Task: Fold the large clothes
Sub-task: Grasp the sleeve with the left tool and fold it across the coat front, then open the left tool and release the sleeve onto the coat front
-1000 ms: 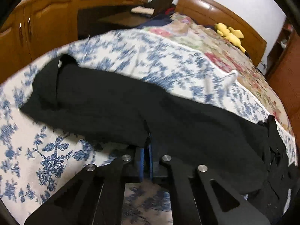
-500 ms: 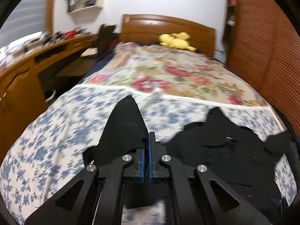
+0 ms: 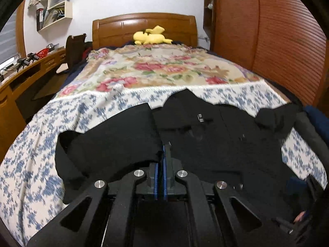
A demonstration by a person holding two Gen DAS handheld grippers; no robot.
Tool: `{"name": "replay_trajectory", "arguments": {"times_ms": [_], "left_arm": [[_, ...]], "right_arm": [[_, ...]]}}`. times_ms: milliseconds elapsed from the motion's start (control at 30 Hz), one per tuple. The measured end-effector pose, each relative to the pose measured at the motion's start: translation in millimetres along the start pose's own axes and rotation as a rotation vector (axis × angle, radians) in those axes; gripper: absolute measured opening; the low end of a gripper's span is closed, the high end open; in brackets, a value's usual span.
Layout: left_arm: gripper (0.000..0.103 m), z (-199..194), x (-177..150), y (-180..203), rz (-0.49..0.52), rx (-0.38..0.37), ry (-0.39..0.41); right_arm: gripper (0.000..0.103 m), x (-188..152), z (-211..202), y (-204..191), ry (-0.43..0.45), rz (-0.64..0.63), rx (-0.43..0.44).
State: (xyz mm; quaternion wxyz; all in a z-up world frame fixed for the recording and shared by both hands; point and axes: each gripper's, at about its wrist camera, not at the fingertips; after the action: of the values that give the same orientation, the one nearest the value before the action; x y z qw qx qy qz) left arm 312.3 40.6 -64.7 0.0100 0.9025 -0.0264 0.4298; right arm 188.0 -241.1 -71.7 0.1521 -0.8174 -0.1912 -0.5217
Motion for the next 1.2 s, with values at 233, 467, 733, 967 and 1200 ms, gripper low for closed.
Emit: {"name": "replay_trajectory", "arguments": {"times_ms": [233,467,733,967,1200], "left_arm": [[0.023,-8.4,-29.7,13.3,0.043,0.036,-0.049],[0.075,-51.6,-50.2,0.6,0.001,-0.001,-0.008],[0.075,-74.8,-76.1,-16.5,-0.020,-0.011,-0.037],[0.075,-86.7,-108.5,-28.7,-0.005,0.013,-0.068],[0.075,-88.5,-110.7,-52.5,-0.023,0.071,-0.044]], "right_arm": [[0.103,1.6,-2.1,-2.1,0.004,-0.011,-0.007],[0.103,3.4,-0.7,2.8,0.009,-0.022,0.002],[0.103,4.9,2.1,4.4,0.002,-0.032,0.003],[0.103,5.1,2.1,3.6,-0.005,-0.041,0.000],[0.103,5.5,0.6,3.1,-0.006,-0.044,-0.001]]}}
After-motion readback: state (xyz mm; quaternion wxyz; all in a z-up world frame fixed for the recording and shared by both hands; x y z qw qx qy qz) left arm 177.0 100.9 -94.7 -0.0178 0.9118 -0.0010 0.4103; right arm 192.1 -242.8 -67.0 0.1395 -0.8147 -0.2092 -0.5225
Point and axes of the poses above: each gripper's, at about its wrist camera, not at the fingertips, and z roughly the way its jaws point, y to its right, x to its top, and after that the axes turned 2 degrees about z, right-handed
